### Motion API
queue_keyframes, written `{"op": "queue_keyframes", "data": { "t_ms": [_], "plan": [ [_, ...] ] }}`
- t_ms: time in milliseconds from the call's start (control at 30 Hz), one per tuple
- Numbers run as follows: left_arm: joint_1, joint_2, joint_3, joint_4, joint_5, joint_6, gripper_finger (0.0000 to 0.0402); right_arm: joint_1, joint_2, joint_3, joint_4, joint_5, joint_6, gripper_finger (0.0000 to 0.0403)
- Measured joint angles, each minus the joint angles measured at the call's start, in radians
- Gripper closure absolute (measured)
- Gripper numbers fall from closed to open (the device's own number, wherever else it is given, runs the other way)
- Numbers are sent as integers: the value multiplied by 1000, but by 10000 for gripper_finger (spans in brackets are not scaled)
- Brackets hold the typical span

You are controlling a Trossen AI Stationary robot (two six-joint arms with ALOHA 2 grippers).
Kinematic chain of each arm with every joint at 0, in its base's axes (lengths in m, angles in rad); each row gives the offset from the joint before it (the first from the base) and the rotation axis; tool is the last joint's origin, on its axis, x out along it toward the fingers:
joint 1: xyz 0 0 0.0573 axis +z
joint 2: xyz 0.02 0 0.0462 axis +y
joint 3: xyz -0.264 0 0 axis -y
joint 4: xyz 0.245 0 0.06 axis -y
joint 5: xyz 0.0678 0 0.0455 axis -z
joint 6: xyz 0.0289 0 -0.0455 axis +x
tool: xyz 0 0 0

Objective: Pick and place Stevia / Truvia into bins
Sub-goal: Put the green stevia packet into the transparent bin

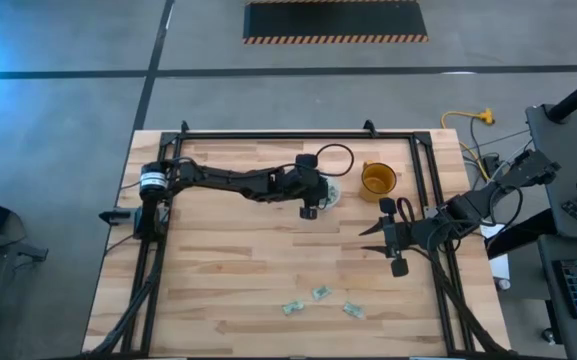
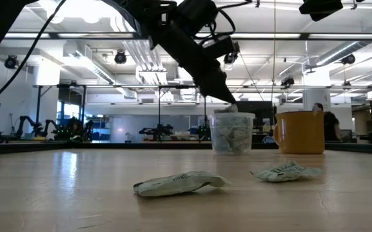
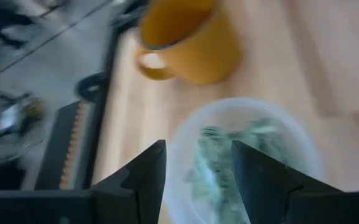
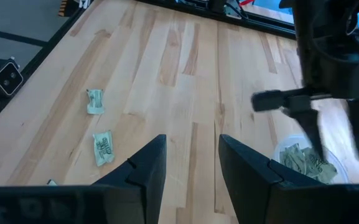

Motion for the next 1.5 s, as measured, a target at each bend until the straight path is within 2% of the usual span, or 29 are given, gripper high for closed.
{"op": "queue_keyframes", "data": {
  "t_ms": [100,167,233,533,633,1033,1200,1300,1400,1500],
  "plan": [
    [0,0,-6,44,-122,-12,237,0,0,0,0,0,0,266],
    [0,0,-13,48,-150,-13,238,0,0,0,0,0,0,266],
    [0,0,-19,46,-147,-13,243,0,0,0,0,0,0,266],
    [0,38,-40,24,7,-10,268,0,0,-1,4,0,0,266],
    [0,43,-39,25,25,-8,270,0,0,-1,4,0,0,266],
    [-2,-2,-22,43,11,-4,270,0,0,-5,1,0,0,266],
    [-2,-3,-29,60,-129,-4,270,0,0,-6,2,0,0,266],
    [2,-2,-45,47,-164,-14,270,0,0,-6,2,0,0,266],
    [1,-2,-49,53,-161,-17,270,0,0,-6,3,0,0,266],
    [1,-2,-52,26,-100,-18,270,0,0,-6,4,0,0,266]
  ]
}}
